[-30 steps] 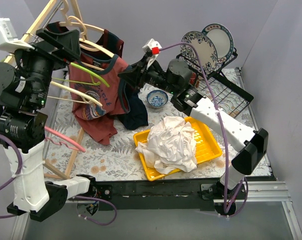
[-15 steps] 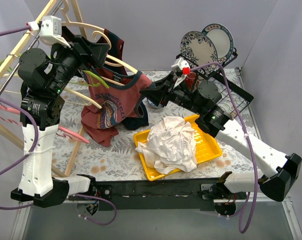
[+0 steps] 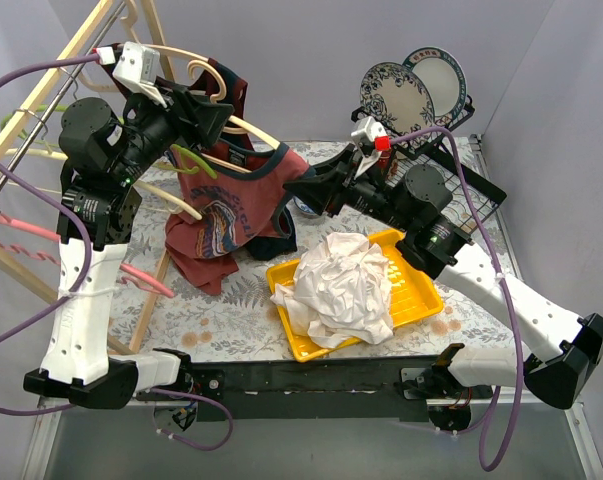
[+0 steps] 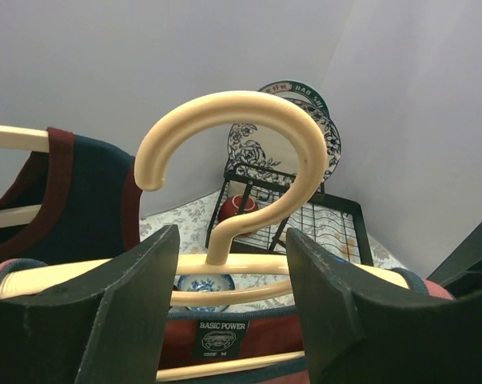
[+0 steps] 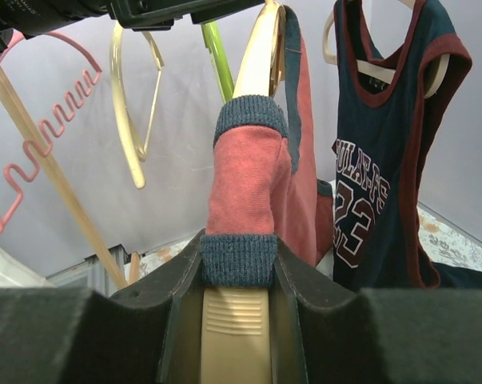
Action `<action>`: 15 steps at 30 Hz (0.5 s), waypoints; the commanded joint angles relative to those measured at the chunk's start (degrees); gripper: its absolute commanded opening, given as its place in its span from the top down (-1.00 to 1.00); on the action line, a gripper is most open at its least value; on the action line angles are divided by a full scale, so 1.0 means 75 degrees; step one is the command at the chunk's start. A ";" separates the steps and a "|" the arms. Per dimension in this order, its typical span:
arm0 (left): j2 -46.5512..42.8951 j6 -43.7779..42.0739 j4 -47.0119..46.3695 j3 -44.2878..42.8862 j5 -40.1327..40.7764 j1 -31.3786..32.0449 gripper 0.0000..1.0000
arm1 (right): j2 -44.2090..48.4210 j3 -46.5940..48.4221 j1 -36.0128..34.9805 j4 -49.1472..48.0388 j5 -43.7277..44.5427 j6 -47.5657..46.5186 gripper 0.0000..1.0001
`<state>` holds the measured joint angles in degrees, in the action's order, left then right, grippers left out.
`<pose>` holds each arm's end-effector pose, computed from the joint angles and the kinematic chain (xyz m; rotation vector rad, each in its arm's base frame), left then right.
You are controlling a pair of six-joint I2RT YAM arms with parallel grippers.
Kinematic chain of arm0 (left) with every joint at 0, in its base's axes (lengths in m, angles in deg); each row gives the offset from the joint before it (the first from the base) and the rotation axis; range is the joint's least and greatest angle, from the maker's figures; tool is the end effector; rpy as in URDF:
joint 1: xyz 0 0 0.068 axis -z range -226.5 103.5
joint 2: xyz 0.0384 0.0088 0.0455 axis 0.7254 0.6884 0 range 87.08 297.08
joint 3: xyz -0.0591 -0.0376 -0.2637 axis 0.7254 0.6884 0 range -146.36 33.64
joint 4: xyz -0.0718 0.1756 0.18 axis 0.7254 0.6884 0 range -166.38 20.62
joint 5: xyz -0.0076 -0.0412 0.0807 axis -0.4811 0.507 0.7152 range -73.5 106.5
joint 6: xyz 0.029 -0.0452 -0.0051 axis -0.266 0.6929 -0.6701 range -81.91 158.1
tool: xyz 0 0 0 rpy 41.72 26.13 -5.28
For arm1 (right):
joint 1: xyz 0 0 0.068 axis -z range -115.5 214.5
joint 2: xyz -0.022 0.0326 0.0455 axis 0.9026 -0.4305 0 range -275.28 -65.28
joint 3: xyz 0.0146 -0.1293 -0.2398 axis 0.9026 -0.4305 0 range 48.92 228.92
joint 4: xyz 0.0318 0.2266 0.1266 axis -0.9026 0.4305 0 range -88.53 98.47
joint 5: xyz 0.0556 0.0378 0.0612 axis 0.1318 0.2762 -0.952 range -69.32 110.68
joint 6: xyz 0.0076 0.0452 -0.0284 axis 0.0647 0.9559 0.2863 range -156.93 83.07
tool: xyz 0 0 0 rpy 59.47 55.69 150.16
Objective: Remove the tank top from the hanger
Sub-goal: Pick up the hanger from the clothesline.
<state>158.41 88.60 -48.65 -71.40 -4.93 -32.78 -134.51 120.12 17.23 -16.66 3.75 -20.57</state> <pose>0.2035 -0.0630 0.5607 -0.1806 1.5788 -1.1670 0.1760 0.2058 0.4658 -0.6087 1.1704 1.1362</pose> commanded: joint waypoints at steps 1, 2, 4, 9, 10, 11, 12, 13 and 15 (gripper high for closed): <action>-0.0136 -0.0276 -0.0380 -0.0046 -0.0294 -0.0001 -0.07 | 0.0383 0.0245 -0.0003 -0.0876 -0.0274 0.0139 0.97; -0.0078 -0.0276 -0.0369 -0.0081 -0.0330 0.0011 -0.06 | 0.0406 0.0210 -0.0003 -0.0887 -0.0297 0.0162 0.97; -0.0042 -0.0288 -0.0357 -0.0128 -0.0295 0.0000 0.03 | 0.0442 0.0175 -0.0003 -0.0911 -0.0344 0.0174 0.97; -0.0100 -0.0218 -0.0661 0.0082 -0.0482 0.0000 0.46 | 0.0407 0.0233 -0.0003 -0.0794 -0.0485 0.0198 0.97; -0.0112 -0.0206 -0.0743 0.0129 -0.0529 0.0011 0.52 | 0.0407 0.0245 -0.0003 -0.0805 -0.0473 0.0232 0.97; -0.0135 -0.0171 -0.0767 0.0187 -0.0587 0.0011 0.61 | 0.0407 0.0245 -0.0003 -0.0794 -0.0473 0.0244 0.97; -0.0170 -0.0159 -0.0802 0.0269 -0.0599 0.0011 0.80 | 0.0383 0.0280 -0.0003 -0.0782 -0.0485 0.0244 0.97; -0.0194 -0.0148 -0.0825 0.0293 -0.0600 0.0000 0.93 | 0.0372 0.0303 -0.0003 -0.0770 -0.0497 0.0256 0.97; -0.0264 -0.0113 -0.0930 0.0422 -0.0553 0.0011 1.00 | 0.0313 0.0374 -0.0003 -0.0561 -0.0473 0.0326 0.97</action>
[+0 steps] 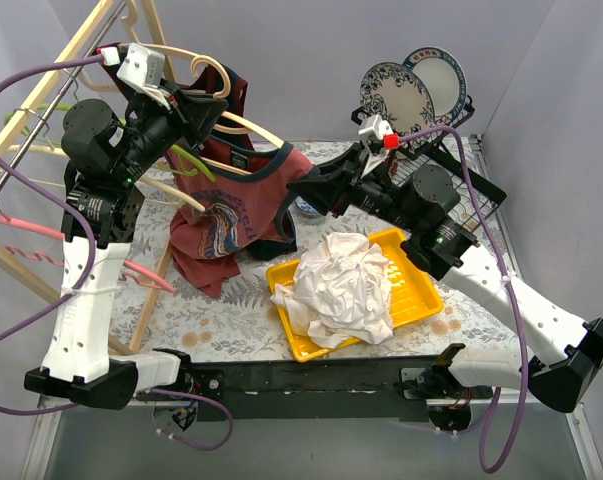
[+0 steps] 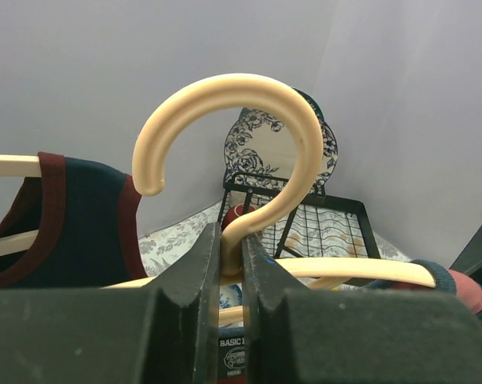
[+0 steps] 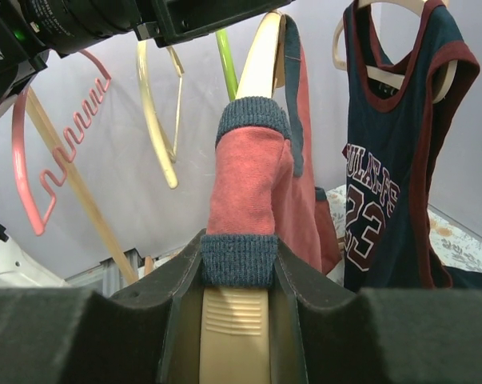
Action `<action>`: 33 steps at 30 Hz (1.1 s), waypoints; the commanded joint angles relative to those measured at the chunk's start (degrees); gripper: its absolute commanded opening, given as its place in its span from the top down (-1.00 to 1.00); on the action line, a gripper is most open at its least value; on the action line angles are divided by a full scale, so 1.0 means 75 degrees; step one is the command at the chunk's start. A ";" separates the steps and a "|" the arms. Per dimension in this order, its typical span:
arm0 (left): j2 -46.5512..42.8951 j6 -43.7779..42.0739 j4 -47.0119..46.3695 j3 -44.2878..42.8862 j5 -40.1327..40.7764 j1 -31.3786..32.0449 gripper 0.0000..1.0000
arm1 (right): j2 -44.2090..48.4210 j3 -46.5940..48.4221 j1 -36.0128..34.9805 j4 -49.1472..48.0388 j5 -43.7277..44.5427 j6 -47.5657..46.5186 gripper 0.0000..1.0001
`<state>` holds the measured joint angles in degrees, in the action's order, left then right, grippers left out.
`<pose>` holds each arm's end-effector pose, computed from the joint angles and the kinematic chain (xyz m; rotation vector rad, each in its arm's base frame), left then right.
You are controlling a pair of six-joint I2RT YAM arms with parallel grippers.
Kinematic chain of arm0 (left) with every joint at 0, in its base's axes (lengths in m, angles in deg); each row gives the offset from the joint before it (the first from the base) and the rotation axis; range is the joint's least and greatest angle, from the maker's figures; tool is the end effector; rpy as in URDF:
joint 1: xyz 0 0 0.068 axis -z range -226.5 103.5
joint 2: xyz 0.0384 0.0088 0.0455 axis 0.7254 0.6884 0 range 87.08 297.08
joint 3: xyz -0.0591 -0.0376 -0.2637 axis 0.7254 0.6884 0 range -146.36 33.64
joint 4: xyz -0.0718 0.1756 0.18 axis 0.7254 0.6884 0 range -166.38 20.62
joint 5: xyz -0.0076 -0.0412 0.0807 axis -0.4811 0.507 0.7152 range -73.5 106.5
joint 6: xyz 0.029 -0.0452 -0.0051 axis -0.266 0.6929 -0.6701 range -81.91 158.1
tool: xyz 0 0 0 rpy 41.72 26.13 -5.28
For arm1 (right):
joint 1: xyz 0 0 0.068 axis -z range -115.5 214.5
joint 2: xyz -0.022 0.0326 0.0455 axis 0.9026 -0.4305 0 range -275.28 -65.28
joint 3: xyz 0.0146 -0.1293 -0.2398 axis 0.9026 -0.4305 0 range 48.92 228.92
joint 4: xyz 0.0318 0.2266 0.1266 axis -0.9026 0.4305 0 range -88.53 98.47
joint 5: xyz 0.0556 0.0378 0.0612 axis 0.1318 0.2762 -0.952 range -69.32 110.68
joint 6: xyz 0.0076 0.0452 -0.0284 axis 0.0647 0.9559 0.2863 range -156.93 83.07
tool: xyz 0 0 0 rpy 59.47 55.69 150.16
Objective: Remove the tank top from the hanger
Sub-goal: Pick up the hanger from the clothesline, then remove the tank top from the hanger.
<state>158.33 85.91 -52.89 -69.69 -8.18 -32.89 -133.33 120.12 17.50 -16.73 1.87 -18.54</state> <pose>0.2066 -0.0652 0.5604 -0.0764 1.5441 -1.1712 0.1709 0.2001 0.4709 -0.6130 1.1555 1.1826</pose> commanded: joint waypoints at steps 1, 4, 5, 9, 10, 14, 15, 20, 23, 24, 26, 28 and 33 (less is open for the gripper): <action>-0.0369 0.0304 -0.0551 0.0392 -0.0095 0.0014 1.00 | 0.0132 0.0455 -0.0038 -0.0469 -0.0223 0.0055 0.97; -0.0650 0.0363 -0.1043 0.0814 -0.0083 0.0014 1.00 | 0.0120 0.0445 -0.0038 -0.0363 -0.0223 0.0102 0.97; -0.0721 0.0398 -0.1161 0.0909 -0.0049 0.0026 1.00 | 0.0120 0.0410 -0.0038 -0.0351 -0.0223 0.0114 0.97; -0.0827 0.0364 -0.1409 0.1074 0.0010 0.0026 1.00 | 0.0330 0.0351 -0.0038 0.0081 0.0232 0.0137 0.48; -0.0816 0.0363 -0.1409 0.1051 -0.0001 0.0026 1.00 | 0.0389 0.0339 -0.0038 0.0338 0.0350 0.0137 0.32; -0.0582 0.0188 -0.1327 0.0818 0.0185 0.0014 1.00 | 0.0729 0.0467 -0.0038 0.1331 0.1146 0.0254 -0.32; -0.0523 0.0083 -0.1269 0.0712 0.0267 0.0026 1.00 | 0.0834 0.0619 -0.0038 0.1638 0.1636 0.0359 -0.43; -0.0323 0.0012 -0.1069 0.0371 0.0994 0.0026 1.00 | 0.1151 0.0761 -0.0038 0.2414 0.2821 0.1109 -0.47; -0.0241 0.0059 -0.1069 0.0278 0.1263 0.0014 1.00 | 0.1315 0.0714 -0.0038 0.2414 0.3257 0.1309 -0.44; -0.0218 0.0070 -0.1057 0.0208 0.1334 0.0026 1.00 | 0.1374 0.0714 -0.0038 0.2368 0.3200 0.1321 -0.42; -0.0113 0.0070 -0.0952 0.0114 0.1451 0.0026 1.00 | 0.1398 0.0725 -0.0038 0.2263 0.3024 0.1426 -0.40; -0.0031 0.0024 -0.0812 -0.0050 0.1639 0.0014 1.00 | 0.1363 0.0737 -0.0038 0.2005 0.2615 0.1520 -0.37; -0.0007 0.0152 -0.0741 -0.0191 0.1745 0.0026 1.00 | 0.0826 0.1099 -0.0038 0.1629 0.1935 0.1778 -0.31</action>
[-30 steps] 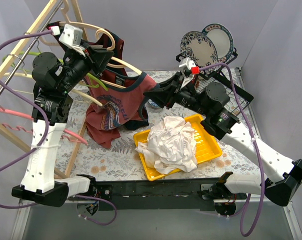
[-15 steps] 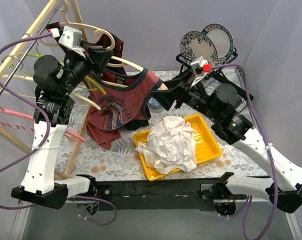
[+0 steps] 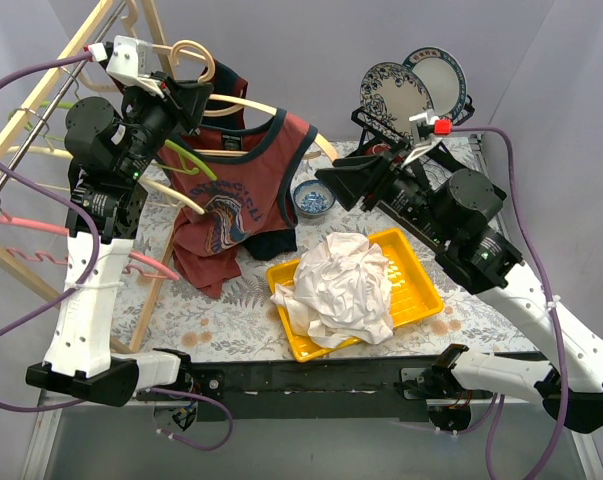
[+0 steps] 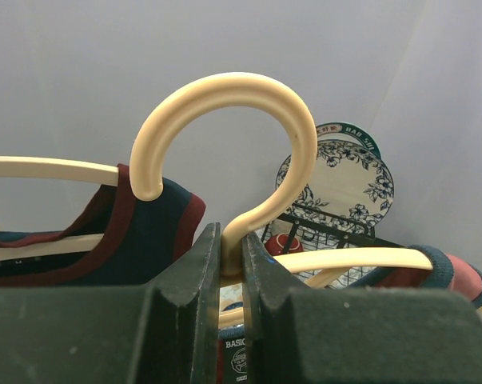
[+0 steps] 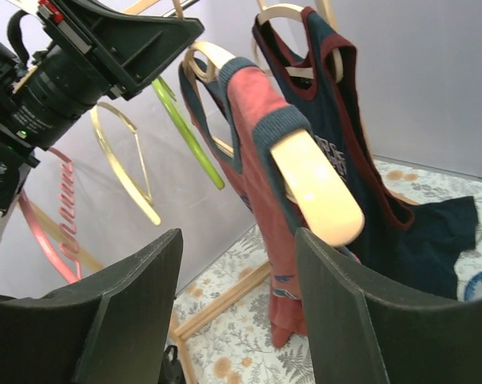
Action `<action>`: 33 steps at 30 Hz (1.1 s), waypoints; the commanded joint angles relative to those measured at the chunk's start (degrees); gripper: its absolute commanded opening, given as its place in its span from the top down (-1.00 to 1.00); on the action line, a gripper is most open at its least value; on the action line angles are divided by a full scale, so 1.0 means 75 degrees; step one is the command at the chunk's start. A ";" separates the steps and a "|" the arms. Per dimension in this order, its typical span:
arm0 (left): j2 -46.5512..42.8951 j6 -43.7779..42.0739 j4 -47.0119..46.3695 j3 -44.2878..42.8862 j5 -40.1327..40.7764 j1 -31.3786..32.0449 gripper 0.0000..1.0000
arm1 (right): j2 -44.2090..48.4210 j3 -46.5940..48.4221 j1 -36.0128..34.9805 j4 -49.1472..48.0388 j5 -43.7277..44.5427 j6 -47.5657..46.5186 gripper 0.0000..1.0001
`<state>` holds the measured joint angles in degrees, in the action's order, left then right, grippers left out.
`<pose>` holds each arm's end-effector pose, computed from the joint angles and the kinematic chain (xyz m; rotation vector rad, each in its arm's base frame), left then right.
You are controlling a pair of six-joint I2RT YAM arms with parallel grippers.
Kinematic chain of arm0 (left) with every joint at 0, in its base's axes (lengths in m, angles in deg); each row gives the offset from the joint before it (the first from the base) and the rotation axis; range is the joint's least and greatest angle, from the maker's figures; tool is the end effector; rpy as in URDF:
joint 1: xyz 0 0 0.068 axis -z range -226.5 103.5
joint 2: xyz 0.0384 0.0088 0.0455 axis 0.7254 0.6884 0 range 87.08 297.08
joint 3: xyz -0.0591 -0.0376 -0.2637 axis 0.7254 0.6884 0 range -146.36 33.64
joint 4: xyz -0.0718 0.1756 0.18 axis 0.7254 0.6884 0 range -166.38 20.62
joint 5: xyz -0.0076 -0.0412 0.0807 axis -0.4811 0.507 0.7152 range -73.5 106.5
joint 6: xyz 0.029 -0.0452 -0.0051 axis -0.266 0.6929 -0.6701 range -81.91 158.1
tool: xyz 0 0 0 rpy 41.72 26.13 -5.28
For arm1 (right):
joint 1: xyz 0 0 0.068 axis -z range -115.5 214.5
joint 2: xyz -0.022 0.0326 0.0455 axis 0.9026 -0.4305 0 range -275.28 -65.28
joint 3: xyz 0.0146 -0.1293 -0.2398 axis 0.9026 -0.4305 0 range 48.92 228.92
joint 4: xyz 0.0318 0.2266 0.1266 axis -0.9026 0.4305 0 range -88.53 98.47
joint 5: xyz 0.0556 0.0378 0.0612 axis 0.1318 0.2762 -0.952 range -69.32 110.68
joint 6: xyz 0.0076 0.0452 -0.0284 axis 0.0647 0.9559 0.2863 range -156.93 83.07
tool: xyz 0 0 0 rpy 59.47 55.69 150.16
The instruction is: Remove the tank top from the hanger
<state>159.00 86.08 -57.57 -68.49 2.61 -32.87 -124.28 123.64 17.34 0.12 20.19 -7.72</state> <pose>0.2178 -0.0615 0.5611 -0.2213 1.4445 -1.0556 0.1414 0.1530 0.4961 -0.2202 1.3430 1.1428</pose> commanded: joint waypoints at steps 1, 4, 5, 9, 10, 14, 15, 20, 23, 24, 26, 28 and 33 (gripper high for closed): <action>-0.0097 0.0175 -0.0105 -0.0363 0.0294 0.0023 1.00 | -0.0487 0.0759 -0.0017 -0.0664 -0.0578 0.0359 -0.30; -0.0085 0.0281 -0.0094 -0.0387 0.0258 0.0023 1.00 | -0.0757 0.0959 -0.0017 -0.0933 -0.0743 0.0452 -0.27; -0.0062 0.0316 -0.0070 -0.0399 0.0247 0.0023 1.00 | -0.0828 0.0971 -0.0017 -0.1143 -0.0697 0.0453 -0.28; -0.0039 0.0445 0.0011 -0.0446 0.0258 0.0023 1.00 | -0.1050 0.1088 -0.0017 -0.1297 -0.0334 0.0266 -0.27; -0.0027 0.0503 0.0047 -0.0469 0.0270 0.0011 1.00 | -0.1097 0.1135 -0.0029 -0.1263 -0.0286 0.0172 -0.27; 0.0055 0.0609 0.0234 -0.0703 0.0341 0.0011 1.00 | -0.1402 0.1217 -0.0029 -0.1122 -0.0087 0.0008 -0.26; 0.0078 0.0621 0.0281 -0.0750 0.0317 0.0011 1.00 | -0.1449 0.1240 -0.0029 -0.1156 -0.0087 0.0007 -0.26; 0.0032 0.0843 0.0258 -0.0774 0.0235 0.0023 1.00 | -0.1753 0.1346 -0.0029 -0.1391 0.0030 -0.0133 -0.27; -0.0003 0.0902 0.0258 -0.0762 0.0211 0.0023 1.00 | -0.1906 0.1475 -0.0029 -0.1578 0.0030 -0.0273 -0.26; -0.0015 0.0914 0.0246 -0.0750 0.0223 0.0023 1.00 | -0.1953 0.1510 -0.0029 -0.1625 0.0030 -0.0309 -0.26; -0.0038 0.0949 0.0246 -0.0727 0.0246 0.0011 1.00 | -0.2058 0.1673 -0.0040 -0.1614 0.0346 -0.0414 -0.25; -0.0050 0.0950 0.0246 -0.0692 0.0340 0.0023 1.00 | -0.2094 0.1803 -0.0122 -0.1451 0.0533 -0.0554 -0.25; -0.0050 0.0797 0.0258 -0.0680 0.0609 0.0023 1.00 | -0.2035 0.1897 -0.0240 -0.1063 0.1026 -0.0789 -0.25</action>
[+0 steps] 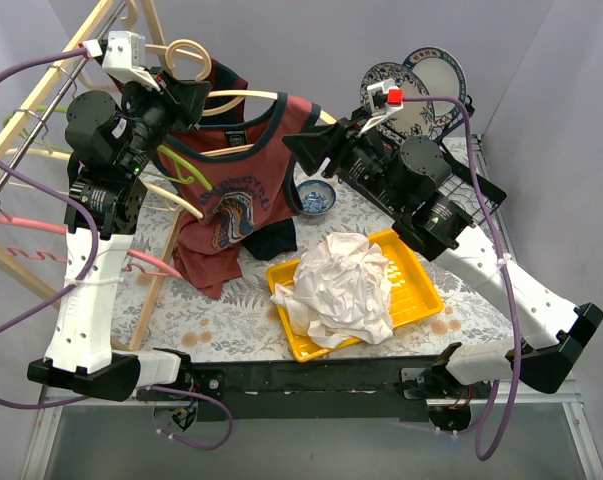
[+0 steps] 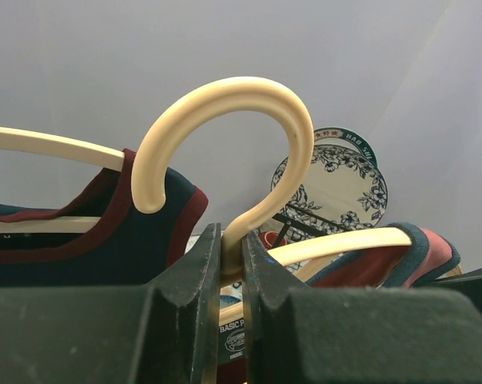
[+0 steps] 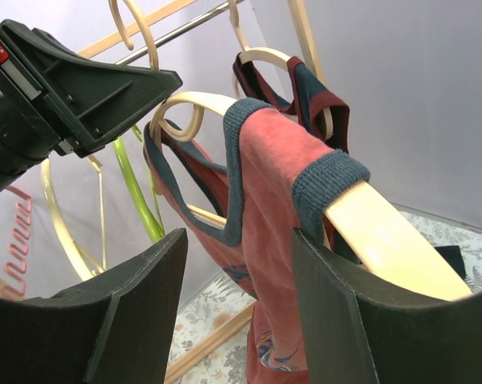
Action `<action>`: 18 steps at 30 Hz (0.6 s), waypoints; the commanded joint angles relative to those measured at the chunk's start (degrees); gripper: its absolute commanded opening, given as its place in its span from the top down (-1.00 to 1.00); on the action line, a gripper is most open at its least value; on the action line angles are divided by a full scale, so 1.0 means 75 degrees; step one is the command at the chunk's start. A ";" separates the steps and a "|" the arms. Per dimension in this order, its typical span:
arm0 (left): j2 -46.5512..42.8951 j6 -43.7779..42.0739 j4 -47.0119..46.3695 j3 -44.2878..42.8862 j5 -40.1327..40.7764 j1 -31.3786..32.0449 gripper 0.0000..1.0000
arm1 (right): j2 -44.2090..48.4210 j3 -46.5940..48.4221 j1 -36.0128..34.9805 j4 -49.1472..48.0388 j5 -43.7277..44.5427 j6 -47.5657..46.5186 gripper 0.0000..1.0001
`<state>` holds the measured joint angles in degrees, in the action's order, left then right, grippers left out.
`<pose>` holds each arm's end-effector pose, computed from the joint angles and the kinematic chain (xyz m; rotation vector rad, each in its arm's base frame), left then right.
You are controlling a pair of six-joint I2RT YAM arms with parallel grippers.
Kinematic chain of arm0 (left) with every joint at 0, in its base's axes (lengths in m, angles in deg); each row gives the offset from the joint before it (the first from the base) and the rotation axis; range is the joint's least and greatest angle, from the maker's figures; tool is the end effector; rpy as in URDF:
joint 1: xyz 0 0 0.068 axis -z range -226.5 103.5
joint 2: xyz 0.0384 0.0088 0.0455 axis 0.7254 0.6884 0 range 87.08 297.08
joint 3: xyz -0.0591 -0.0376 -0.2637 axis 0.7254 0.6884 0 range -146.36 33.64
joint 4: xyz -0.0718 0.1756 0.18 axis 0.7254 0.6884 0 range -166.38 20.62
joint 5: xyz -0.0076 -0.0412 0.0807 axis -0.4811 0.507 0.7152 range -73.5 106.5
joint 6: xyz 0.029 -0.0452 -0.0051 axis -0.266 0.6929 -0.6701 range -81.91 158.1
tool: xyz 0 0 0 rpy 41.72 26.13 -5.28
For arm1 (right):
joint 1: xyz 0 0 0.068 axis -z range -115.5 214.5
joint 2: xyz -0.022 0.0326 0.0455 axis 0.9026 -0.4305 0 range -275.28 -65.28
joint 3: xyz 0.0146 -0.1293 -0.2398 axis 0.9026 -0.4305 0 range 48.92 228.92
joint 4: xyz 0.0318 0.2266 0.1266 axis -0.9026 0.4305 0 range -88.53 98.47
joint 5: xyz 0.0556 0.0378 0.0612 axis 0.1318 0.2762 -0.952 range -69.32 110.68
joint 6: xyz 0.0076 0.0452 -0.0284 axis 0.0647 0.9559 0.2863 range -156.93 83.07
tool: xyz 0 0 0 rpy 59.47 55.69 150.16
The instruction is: Remove the tank top from the hanger
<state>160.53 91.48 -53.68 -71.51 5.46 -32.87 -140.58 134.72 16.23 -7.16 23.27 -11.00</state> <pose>0.2214 -0.0606 0.5635 -0.3505 1.4691 -1.0909 0.1919 0.2128 0.5084 -0.2136 1.2962 1.0891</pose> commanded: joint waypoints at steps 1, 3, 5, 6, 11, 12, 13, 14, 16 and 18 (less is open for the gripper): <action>-0.0254 0.0066 -0.0249 -0.0278 0.0301 0.0011 1.00 | 0.0162 0.0431 -0.0091 -0.0035 0.0685 -0.0410 -0.25; -0.0231 0.0019 -0.0261 -0.0278 0.0348 0.0023 1.00 | 0.0162 0.0454 -0.0091 0.0106 0.0815 -0.0446 -0.25; -0.0243 -0.0016 -0.0249 -0.0278 0.0418 0.0023 1.00 | 0.0185 0.0443 -0.0091 0.0095 0.0861 -0.0458 -0.25; -0.0219 -0.0028 -0.0238 -0.0278 0.0453 0.0023 1.00 | 0.0186 0.0431 -0.0091 0.0107 0.0873 -0.0458 -0.25; -0.0231 -0.0110 -0.0249 -0.0278 0.0547 0.0023 1.00 | 0.0186 0.0443 -0.0103 0.0119 0.0979 -0.0446 -0.25; -0.0242 -0.0122 -0.0226 -0.0278 0.0582 0.0011 1.00 | 0.0186 0.0443 -0.0103 0.0095 0.1002 -0.0458 -0.25; -0.0243 -0.0145 -0.0214 -0.0289 0.0606 0.0023 1.00 | 0.0186 0.0443 -0.0103 0.0060 0.1014 -0.0458 -0.25; -0.0243 -0.0145 -0.0202 -0.0290 0.0618 0.0011 1.00 | 0.0174 0.0454 -0.0091 0.0048 0.1014 -0.0458 -0.25; -0.0254 -0.0145 -0.0214 -0.0290 0.0583 0.0023 1.00 | 0.0104 0.0490 -0.0115 0.0013 0.1026 -0.0493 -0.25; -0.0278 -0.0110 -0.0202 -0.0278 0.0513 0.0023 1.00 | 0.0010 0.0607 -0.0115 0.0001 0.1026 -0.0505 -0.26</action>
<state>160.53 90.61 -53.64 -71.51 8.84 -32.87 -140.56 135.53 15.62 -4.66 29.57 -13.62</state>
